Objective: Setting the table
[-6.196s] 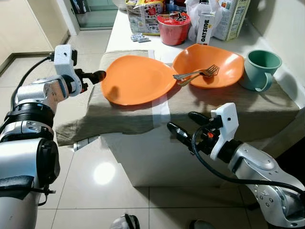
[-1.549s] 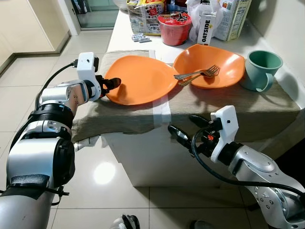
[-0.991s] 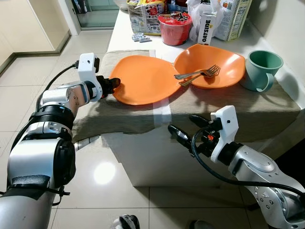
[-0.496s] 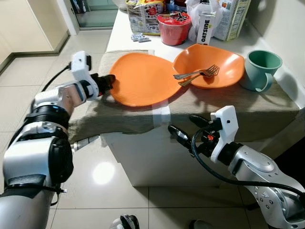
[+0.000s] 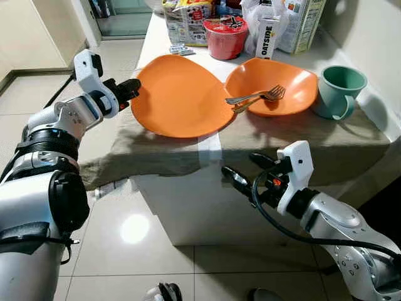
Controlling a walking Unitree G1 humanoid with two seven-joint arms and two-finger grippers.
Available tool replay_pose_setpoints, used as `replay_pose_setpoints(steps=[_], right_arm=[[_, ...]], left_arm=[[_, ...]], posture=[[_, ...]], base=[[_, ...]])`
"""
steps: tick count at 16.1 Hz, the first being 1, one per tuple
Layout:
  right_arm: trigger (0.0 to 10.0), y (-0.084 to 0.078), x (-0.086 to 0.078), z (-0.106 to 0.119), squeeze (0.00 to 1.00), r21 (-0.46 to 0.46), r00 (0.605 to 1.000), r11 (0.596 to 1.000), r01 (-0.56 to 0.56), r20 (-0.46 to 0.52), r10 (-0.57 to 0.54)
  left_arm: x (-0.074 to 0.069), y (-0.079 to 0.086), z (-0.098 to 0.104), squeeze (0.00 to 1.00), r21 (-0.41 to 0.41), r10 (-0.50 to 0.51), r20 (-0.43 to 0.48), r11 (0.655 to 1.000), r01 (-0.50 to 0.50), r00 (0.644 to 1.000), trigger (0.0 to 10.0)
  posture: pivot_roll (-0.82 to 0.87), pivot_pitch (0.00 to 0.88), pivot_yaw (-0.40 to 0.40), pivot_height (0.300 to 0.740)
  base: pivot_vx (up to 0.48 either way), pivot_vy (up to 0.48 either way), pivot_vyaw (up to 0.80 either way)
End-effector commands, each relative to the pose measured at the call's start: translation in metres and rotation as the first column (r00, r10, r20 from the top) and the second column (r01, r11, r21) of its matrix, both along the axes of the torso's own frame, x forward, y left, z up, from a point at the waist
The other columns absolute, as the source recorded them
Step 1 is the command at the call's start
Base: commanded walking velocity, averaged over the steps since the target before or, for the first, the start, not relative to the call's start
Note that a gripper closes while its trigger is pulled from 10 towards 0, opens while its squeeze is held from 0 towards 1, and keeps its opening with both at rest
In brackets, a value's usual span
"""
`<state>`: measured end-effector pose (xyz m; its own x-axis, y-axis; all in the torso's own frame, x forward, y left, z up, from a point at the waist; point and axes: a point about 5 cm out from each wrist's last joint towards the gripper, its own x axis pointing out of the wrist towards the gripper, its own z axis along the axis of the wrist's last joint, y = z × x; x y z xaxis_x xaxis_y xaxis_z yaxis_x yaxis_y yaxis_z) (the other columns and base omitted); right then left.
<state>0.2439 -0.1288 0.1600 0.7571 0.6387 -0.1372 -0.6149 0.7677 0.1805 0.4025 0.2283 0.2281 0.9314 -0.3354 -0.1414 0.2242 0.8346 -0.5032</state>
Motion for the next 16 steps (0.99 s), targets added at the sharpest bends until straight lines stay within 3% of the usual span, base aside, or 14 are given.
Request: replay_pose_setpoints(steps=[1,7,11,16], right_arm=[[10.0,0.001,0.0,-0.001,0.0,-0.009,1.0,1.0,0.0,0.003,0.0],[10.0,-0.002,0.005,-0.003,0.0,-0.031,0.999,0.998,0.049,0.015,-0.048],[10.0,0.0,0.008,-0.007,0.0,-0.002,0.998,0.998,0.067,0.013,-0.067],[10.0,0.018,0.028,-0.011,0.0,0.144,0.996,0.986,0.086,0.013,-0.088]], left_arm=[[0.0,0.01,0.009,0.0,0.024,0.045,0.021,0.999,-0.045,0.999,0.0],[0.002,0.012,0.025,0.0,-0.022,0.082,0.074,0.996,-0.081,0.994,0.0],[0.004,0.005,0.024,0.0,-0.042,0.067,0.071,0.997,-0.065,0.995,0.0],[0.006,-0.005,0.027,0.0,-0.081,0.047,0.062,0.996,-0.042,0.997,0.0]], posture=[[-0.24,0.093,0.078,0.74],[-0.24,0.096,0.078,0.74],[-0.24,0.094,0.079,0.74],[-0.23,0.092,0.081,0.74]], base=[[0.0,0.0,0.0],[0.0,0.0,0.0],[0.0,0.0,0.0],[0.0,0.0,0.0]])
